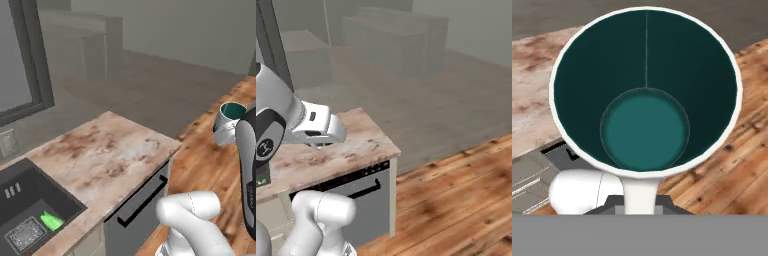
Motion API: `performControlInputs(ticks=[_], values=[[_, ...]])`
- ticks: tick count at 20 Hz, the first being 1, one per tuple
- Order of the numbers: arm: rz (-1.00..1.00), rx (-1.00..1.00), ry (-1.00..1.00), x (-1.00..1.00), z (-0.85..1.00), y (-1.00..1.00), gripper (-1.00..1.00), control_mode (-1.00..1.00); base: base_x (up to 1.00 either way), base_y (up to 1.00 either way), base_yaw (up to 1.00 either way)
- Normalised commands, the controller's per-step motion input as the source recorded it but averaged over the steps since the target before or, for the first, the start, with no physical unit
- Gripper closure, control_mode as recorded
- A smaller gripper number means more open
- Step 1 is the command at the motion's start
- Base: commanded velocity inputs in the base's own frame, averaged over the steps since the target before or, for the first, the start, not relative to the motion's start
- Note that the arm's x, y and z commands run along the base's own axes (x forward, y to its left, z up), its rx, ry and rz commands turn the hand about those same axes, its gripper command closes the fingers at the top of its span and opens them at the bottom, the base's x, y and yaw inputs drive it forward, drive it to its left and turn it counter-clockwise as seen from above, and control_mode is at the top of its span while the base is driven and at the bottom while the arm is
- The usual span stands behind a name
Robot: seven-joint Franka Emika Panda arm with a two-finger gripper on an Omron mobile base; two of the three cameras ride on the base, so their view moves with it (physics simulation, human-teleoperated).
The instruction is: Clear the mugs and bowl far away from the sink.
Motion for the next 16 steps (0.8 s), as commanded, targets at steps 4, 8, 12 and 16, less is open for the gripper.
performControlInputs(ticks=[4,8,12,16], values=[[0.0,0.0,0.0,0.0,0.0,0.0,1.0,1.0,0.0,0.0,-1.0],[0.0,0.0,0.0,0.0,0.0,0.0,1.0,1.0,0.0,0.0,-1.0],[0.0,0.0,0.0,0.0,0.0,0.0,1.0,1.0,0.0,0.0,-0.9],[0.0,0.0,0.0,0.0,0.0,0.0,1.0,1.0,0.0,0.0,-0.87]])
